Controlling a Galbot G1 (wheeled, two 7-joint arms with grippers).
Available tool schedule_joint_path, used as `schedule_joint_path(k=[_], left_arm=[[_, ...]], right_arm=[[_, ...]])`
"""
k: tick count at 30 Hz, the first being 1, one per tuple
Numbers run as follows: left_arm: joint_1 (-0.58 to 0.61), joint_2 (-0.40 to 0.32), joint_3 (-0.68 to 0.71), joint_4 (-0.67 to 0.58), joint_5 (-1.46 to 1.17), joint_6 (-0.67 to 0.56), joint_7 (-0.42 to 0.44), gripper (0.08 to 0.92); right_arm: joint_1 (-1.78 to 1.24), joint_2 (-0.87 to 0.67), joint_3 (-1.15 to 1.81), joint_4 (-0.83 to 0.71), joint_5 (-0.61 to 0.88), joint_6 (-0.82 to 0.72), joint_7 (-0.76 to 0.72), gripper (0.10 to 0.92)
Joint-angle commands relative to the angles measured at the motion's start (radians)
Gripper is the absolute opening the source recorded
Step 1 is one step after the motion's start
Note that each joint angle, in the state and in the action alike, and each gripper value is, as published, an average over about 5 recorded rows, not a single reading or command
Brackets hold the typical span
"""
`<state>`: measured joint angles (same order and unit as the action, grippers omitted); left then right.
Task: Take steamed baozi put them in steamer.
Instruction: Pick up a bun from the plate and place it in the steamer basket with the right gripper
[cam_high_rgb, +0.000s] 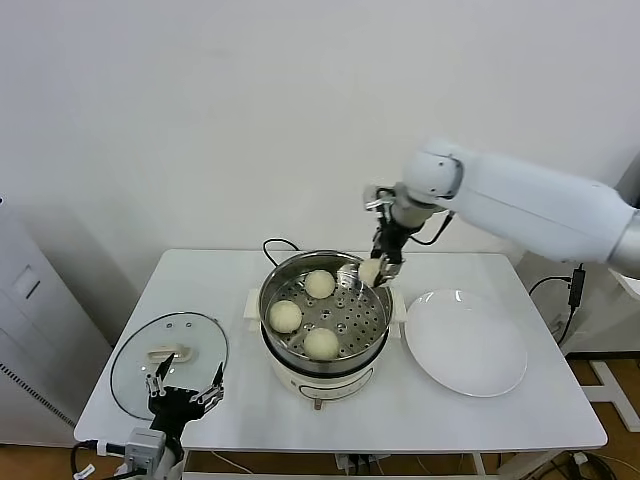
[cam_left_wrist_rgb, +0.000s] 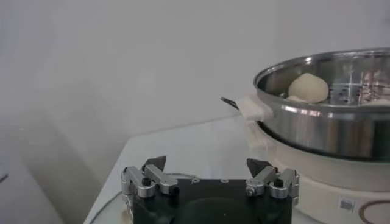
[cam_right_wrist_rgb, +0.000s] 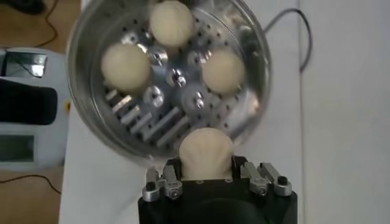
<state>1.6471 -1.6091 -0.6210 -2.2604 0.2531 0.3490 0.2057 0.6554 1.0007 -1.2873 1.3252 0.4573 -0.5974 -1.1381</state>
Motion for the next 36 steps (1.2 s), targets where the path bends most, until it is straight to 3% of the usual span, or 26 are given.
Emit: schedule_joint_path(k=[1,15,32,36], left_arm=[[0.001,-0.014,0.002,-0.004,-0.006,-0.001,-0.001,0.823],[-0.006,-0.012,-0.006,-0.001,-0.016,0.000,0.001,0.823],[-0.004,-0.017,-0.007,-0.010,-0.015,0.002,0.002,0.823],[0.000,-0.020,-0.008,-0.013,-0.014,0.001,0.001,0.823]], right_arm=[[-0.043,0.129,-0.049,0.001,0.037,-0.091,0.053,0.492],[-0.139,0.129,-0.018,-0.035,-0.156,-0.090,0.104,0.492],[-0.156,0.123,-0.006,-0.020,-0.176,-0.096,0.089,0.501],[-0.148,0.108,-0.005,0.002,-0.173,-0.101,0.083,0.548]])
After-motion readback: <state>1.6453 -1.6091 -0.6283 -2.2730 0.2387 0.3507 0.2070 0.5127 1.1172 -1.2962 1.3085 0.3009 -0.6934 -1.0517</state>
